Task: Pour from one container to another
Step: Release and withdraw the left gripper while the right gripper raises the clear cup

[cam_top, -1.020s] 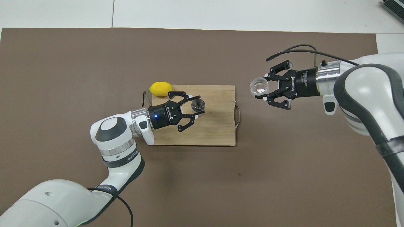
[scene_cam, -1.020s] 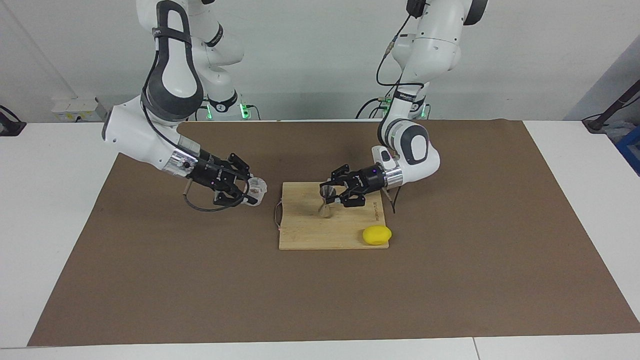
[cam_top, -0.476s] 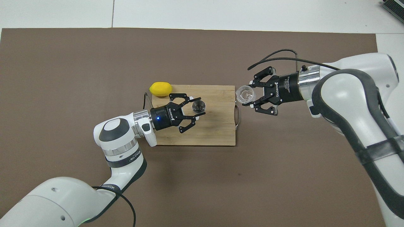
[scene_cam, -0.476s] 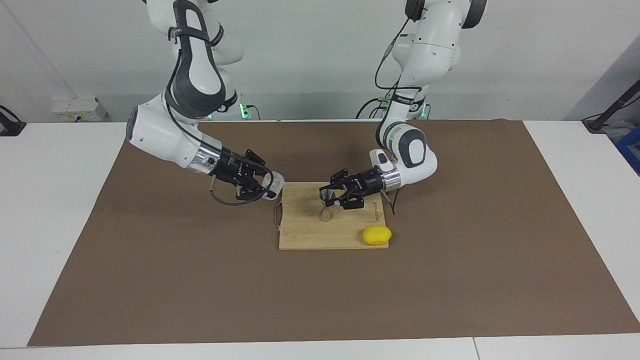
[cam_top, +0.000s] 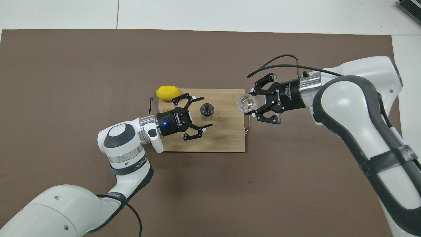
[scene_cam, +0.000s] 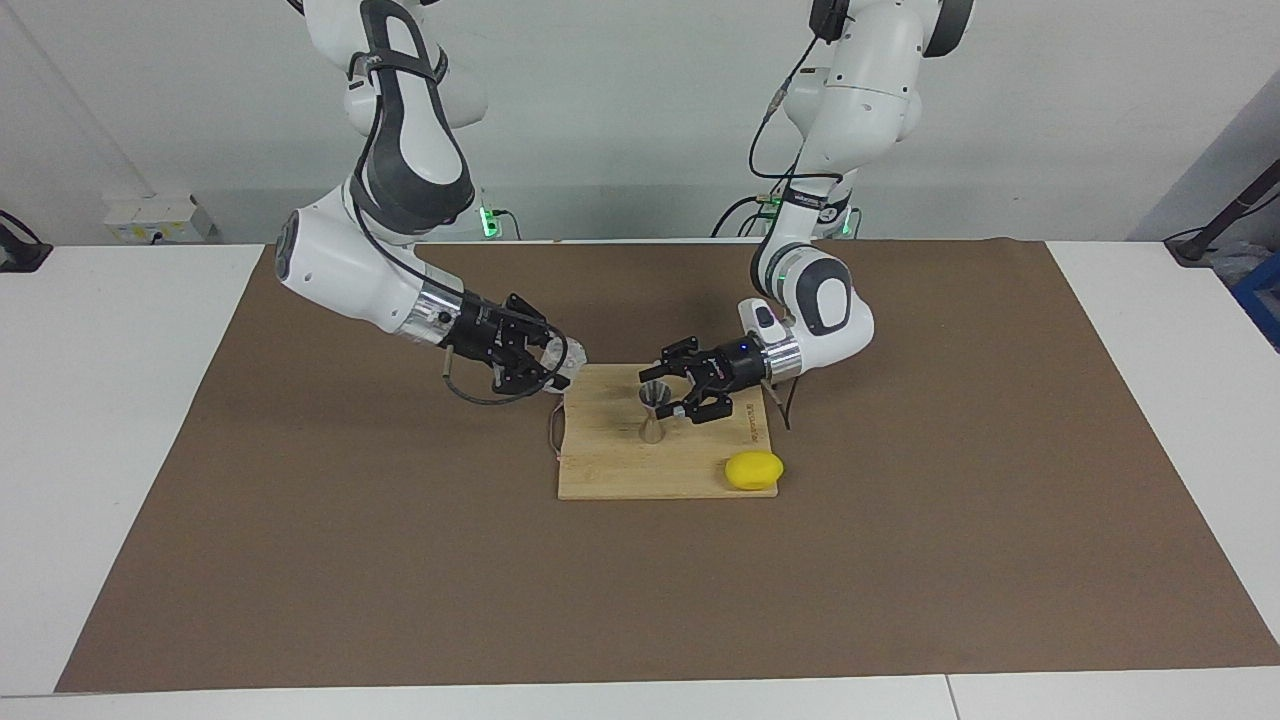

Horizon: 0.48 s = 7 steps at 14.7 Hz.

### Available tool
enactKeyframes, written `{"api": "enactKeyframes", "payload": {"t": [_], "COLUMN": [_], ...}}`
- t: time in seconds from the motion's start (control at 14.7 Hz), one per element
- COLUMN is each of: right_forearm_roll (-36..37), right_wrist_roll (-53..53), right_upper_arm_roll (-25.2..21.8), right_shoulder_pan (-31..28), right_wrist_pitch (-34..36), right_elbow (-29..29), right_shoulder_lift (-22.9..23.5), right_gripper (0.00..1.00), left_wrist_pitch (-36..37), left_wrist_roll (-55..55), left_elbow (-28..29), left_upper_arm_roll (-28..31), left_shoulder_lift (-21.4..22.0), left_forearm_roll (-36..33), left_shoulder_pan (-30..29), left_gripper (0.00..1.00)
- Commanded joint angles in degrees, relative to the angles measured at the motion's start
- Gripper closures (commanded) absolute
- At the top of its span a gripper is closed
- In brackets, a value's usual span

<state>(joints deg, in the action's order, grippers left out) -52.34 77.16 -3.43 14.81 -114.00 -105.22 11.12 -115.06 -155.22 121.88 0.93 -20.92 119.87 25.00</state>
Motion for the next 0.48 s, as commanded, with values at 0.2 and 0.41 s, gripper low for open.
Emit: {"api": "enactKeyframes", "payload": {"t": [0.2,0.41], "right_forearm_roll": [2.9,3.1], "right_wrist_roll": [4.0,5.1], "right_upper_arm_roll": [0.0,0.0], "right_shoulder_pan": [1.8,3.1], "right_wrist_pitch": [-1.1,-2.3], "right_elbow": [-0.5,-0.2], "right_shoulder_lift": [-0.9,-0.5], "right_gripper": [1.0,1.0], "left_wrist_pitch": [2.3,4.8], "left_wrist_roll": [-1.6,-1.7], "left_elbow": [2.3,4.9], "left_upper_arm_roll": [0.7,0.8], "left_shoulder_lift": [1.0,1.9], "left_forearm_roll": [1.1,-0.2], "left_shoulder_pan": [-1.9,-4.0], "left_gripper": [0.0,0.0]}}
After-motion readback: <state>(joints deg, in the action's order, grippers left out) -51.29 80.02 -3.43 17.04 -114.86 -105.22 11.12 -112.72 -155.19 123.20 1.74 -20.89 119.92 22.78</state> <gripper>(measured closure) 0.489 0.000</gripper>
